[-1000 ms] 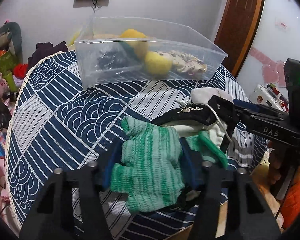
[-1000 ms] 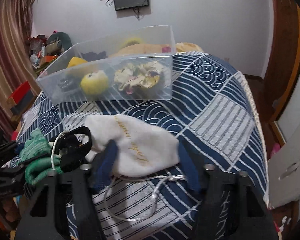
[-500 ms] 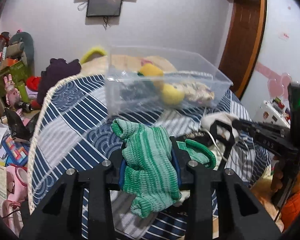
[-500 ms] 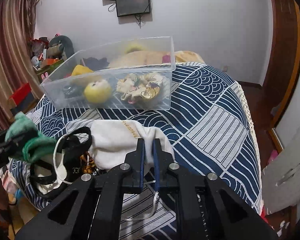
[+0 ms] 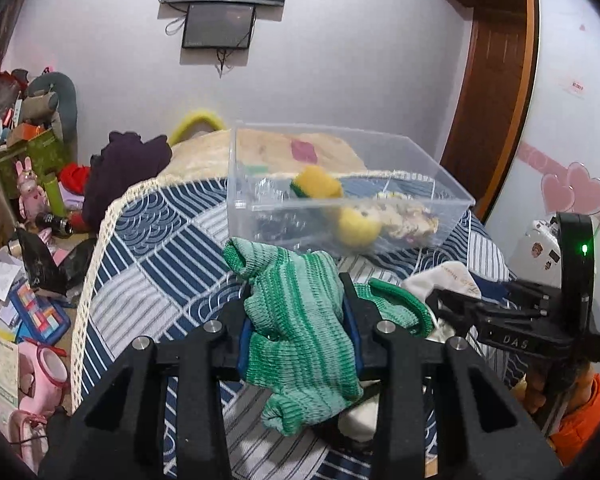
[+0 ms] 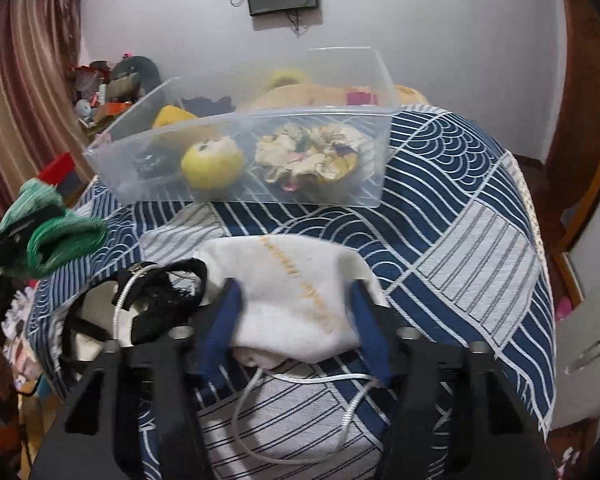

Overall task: Organize soft objects
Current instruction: 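Carry the glove and pouch into the clear box and release both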

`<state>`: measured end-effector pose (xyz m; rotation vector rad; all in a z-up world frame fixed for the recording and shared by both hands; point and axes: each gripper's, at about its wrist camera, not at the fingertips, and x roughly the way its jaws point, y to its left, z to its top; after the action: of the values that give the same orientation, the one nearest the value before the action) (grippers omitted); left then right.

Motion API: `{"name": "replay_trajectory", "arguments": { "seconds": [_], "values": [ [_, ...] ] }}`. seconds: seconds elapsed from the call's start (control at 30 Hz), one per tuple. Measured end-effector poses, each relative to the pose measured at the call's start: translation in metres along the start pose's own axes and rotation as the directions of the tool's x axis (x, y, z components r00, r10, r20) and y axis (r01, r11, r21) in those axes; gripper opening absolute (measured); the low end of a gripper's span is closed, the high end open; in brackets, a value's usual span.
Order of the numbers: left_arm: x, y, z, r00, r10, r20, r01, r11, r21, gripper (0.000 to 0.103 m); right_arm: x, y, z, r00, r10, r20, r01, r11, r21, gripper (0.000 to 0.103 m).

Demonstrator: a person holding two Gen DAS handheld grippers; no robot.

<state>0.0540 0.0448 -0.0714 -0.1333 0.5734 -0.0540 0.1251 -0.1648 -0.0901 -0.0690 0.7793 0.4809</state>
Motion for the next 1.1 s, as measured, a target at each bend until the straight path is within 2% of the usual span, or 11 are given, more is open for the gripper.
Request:
{"name": "replay_trajectory", "arguments": {
  "seconds": [0.13,0.17,0.4,0.6,0.77,0.93,1.1],
  "values": [
    [-0.004,0.0,0.012,0.999,0.005,0.047,-0.005,1.0,0.003,0.036,-0.006,0.0,-0.001,0.999,-0.012,0.031,0.012,1.0,0.001,0.012],
    [-0.004,0.0,0.016,0.998,0.008,0.056,-0.008,1.0,0.005,0.036,-0.009,-0.001,-0.001,0.999,-0.015,0.045,0.015,1.0,0.005,0.009],
    [-0.001,0.002,0.04,0.993,0.024,0.112,-0.024,1.0,0.001,0.036,-0.039,-0.006,0.012,0.987,-0.043,0.154,0.039,0.999,0.03,0.009],
    [0.004,0.005,0.059,0.988,0.026,0.15,-0.023,1.0,-0.019,0.036,-0.07,-0.003,0.041,0.958,-0.042,0.283,0.036,0.999,0.029,0.009],
    [0.017,0.006,0.073,0.985,0.042,0.168,-0.037,0.999,-0.034,0.036,-0.073,0.005,0.064,0.936,-0.046,0.348,0.04,0.999,0.025,0.009],
    [0.037,0.005,0.08,0.987,0.048,0.151,-0.042,0.998,-0.041,0.036,-0.062,0.011,0.084,0.928,-0.051,0.37,0.042,0.999,0.034,0.009],
    [0.059,0.005,0.081,0.991,0.05,0.122,-0.045,0.998,-0.045,0.036,-0.04,0.014,0.095,0.935,-0.052,0.35,0.042,0.998,0.036,0.009]
  ]
}}
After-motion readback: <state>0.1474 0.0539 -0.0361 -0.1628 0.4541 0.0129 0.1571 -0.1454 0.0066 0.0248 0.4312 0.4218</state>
